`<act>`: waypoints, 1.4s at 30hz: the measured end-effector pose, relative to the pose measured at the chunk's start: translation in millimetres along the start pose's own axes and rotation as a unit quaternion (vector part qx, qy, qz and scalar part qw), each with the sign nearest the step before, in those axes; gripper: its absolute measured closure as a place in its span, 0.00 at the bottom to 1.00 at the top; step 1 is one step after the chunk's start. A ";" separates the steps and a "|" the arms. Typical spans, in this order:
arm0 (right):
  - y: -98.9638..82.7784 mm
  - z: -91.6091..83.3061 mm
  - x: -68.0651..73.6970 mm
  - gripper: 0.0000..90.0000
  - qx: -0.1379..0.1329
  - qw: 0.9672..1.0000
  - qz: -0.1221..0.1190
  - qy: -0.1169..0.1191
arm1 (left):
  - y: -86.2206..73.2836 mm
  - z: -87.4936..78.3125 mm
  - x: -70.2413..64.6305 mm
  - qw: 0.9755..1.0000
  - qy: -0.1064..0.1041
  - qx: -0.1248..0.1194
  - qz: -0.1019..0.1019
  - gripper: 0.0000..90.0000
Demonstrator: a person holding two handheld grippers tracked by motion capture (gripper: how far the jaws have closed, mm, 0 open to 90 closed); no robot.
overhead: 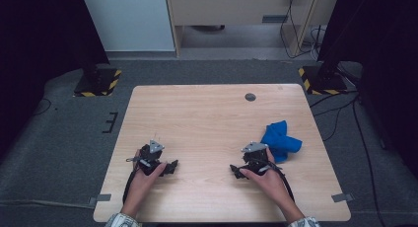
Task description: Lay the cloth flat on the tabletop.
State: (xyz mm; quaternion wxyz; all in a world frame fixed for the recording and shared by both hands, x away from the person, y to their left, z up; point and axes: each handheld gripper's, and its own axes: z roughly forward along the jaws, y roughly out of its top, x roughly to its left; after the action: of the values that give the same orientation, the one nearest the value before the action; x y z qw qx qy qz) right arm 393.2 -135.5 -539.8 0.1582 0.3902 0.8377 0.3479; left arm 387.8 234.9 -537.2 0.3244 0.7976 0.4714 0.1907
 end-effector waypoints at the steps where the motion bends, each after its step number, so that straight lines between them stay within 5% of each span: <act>1: 0.0 -0.2 -0.3 0.00 0.001 1.000 0.000 0.002 | 0.1 0.1 0.0 1.000 0.000 0.000 0.000 0.00; 10: 1.0 -3.0 -1.0 0.06 0.006 1.000 -0.003 0.001 | 1.2 1.3 1.1 1.000 0.000 0.000 0.000 0.00; 16: 12.3 -20.7 -0.8 0.11 -0.015 0.999 -0.030 -0.018 | 1.8 1.7 2.1 1.000 -0.002 0.000 0.002 0.00; 21: 21.1 -38.7 -6.7 0.14 -0.035 0.999 -0.024 -0.013 | 2.2 2.1 2.3 1.000 -0.002 0.000 0.002 0.00; 32: 28.4 -85.8 -56.0 0.18 -0.076 0.994 0.005 -0.081 | 2.8 2.6 3.0 1.000 -0.001 0.001 0.003 0.00; 37: 23.6 -94.8 -75.7 0.19 -0.087 0.989 0.030 -0.116 | 2.8 2.6 3.0 1.000 -0.001 0.001 0.003 0.00; 42: 14.8 -93.5 -91.3 0.15 -0.082 0.988 0.050 -0.120 | 2.8 2.6 3.0 1.000 -0.001 0.001 0.003 0.00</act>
State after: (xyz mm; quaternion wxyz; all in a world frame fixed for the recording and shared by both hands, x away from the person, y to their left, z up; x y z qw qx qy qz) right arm 410.0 -241.5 -463.8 0.2713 0.4557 0.7609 0.3738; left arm 392.6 235.7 -537.2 0.3231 0.7998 0.4686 0.1904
